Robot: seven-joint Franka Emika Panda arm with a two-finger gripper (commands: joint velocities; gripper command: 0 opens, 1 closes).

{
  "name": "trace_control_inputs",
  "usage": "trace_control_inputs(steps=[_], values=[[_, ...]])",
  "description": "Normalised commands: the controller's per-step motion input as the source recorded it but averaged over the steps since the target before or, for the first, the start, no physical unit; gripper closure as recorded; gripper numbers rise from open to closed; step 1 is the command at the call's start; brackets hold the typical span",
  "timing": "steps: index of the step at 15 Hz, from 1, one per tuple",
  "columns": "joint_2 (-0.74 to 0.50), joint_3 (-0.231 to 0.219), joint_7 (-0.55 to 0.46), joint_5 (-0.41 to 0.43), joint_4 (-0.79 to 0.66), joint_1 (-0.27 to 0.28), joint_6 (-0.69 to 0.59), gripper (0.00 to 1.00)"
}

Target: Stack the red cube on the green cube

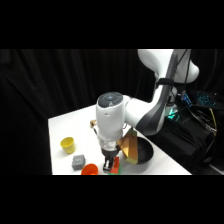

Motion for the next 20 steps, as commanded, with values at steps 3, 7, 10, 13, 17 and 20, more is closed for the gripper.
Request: trace_control_inputs(steps=[3, 7, 10, 13, 17, 20], values=[[0.03, -0.083, 0.10, -0.115, 0.03, 0.076, 0.02, 0.00], [-0.10, -0.006, -0.02, -0.058, -0.04, 0.020, -0.09, 0.00], [-0.28, 0.013, -0.06, -0.073, -0.13, 0.024, -0.17, 0.00], [-0.36, 0.036, -0.09, -0.075, -0.14, 0.000, -0.23, 0.00], [-0.41, 0.082, -0.12, -0.068, -0.16, -0.040, -0.24, 0.00], [-0.43, 0.118, -0.12, -0.070, -0.16, -0.067, -0.27, 0.00]])
